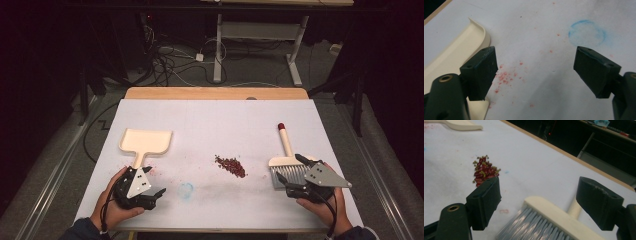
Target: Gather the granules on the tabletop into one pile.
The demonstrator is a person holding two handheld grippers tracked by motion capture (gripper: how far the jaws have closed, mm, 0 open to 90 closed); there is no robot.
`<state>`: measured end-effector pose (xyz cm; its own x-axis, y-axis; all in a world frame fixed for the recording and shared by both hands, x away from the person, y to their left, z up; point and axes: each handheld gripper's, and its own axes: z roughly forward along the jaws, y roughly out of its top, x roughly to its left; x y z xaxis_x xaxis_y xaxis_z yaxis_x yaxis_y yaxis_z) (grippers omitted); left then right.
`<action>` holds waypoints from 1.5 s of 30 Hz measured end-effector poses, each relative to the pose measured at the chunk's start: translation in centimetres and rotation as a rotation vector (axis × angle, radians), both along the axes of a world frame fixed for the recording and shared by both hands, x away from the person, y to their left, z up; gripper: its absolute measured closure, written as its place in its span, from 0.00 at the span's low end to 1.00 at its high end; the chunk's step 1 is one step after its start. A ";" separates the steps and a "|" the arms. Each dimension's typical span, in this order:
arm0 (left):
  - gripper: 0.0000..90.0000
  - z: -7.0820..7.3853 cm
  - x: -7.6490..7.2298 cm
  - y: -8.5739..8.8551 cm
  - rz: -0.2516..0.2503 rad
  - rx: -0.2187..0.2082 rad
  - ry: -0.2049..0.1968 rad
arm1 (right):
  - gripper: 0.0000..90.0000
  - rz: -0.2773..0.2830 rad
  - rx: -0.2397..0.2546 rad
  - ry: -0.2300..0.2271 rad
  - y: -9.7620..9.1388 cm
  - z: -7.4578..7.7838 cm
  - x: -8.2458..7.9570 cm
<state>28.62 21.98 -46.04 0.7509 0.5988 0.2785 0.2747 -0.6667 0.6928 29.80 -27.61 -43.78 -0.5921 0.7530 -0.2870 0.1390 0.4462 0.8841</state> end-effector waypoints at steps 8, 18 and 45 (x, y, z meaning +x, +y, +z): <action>0.20 0.1 0.1 -0.1 0.005 -0.013 -0.011 | 0.18 0.024 -0.026 0.001 -0.2 -1.9 -1.4; 0.20 0.0 0.0 -0.5 -0.005 -0.004 -0.012 | 0.18 0.029 -0.026 0.017 0.2 -2.5 -2.3; 0.20 0.0 0.0 -0.5 -0.014 0.004 -0.012 | 0.18 -0.009 -0.032 0.000 -0.2 -1.7 -2.3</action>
<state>28.60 21.43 -46.08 0.7558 0.5871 0.2900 0.2569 -0.6733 0.6933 27.52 -27.81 -45.51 -0.5858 0.7485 -0.3108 0.1432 0.4731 0.8693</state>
